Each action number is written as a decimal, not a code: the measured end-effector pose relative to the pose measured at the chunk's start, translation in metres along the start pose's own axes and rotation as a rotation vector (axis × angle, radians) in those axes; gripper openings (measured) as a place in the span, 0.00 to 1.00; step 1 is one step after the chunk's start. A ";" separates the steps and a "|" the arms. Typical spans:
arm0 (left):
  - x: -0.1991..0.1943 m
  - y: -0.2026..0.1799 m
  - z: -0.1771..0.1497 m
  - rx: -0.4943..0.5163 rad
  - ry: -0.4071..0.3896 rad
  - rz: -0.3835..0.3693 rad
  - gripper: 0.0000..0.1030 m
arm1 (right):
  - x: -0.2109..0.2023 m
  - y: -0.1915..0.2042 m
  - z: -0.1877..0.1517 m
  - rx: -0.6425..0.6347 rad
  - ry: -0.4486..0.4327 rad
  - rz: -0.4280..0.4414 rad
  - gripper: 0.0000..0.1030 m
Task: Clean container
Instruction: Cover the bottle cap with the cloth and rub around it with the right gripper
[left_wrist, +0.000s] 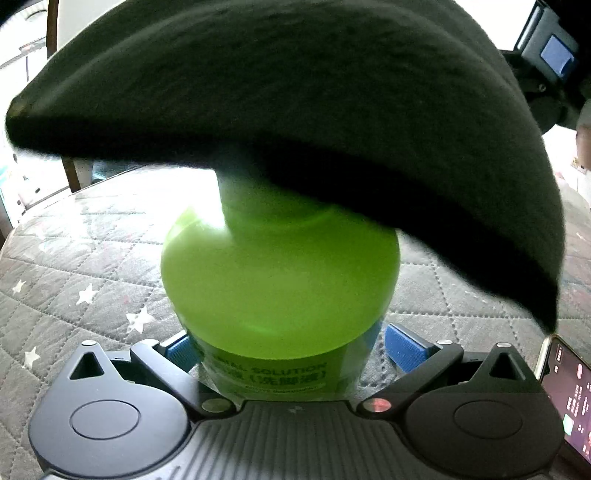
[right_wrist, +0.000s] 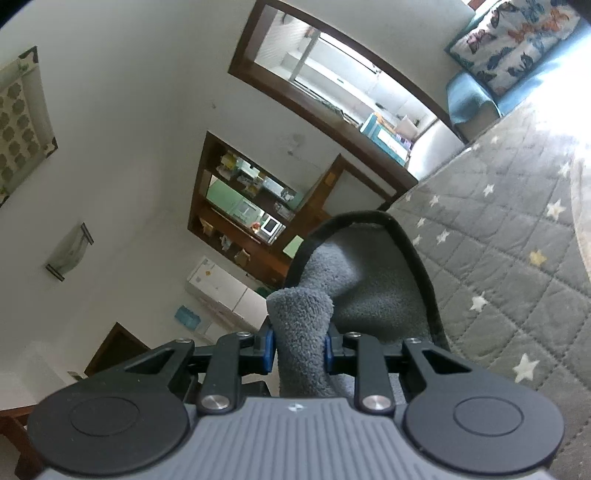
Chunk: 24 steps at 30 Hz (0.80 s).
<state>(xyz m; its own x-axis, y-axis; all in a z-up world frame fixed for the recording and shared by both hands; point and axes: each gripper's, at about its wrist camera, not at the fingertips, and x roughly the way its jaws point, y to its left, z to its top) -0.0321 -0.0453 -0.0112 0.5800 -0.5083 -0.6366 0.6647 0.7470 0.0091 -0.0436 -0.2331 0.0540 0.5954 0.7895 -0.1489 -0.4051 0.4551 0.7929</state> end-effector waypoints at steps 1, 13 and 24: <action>0.000 0.000 0.000 0.000 0.000 0.000 1.00 | -0.001 0.001 0.000 -0.008 -0.008 -0.013 0.24; 0.001 0.000 0.000 0.000 0.000 0.000 1.00 | 0.000 0.013 -0.002 -0.064 -0.018 -0.073 0.20; 0.001 0.000 0.000 0.000 0.000 0.000 1.00 | -0.007 0.019 -0.002 -0.078 -0.041 -0.128 0.24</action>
<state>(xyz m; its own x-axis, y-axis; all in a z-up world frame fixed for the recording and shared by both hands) -0.0315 -0.0456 -0.0113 0.5800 -0.5083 -0.6365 0.6647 0.7470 0.0092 -0.0571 -0.2291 0.0687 0.6729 0.7062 -0.2203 -0.3760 0.5830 0.7202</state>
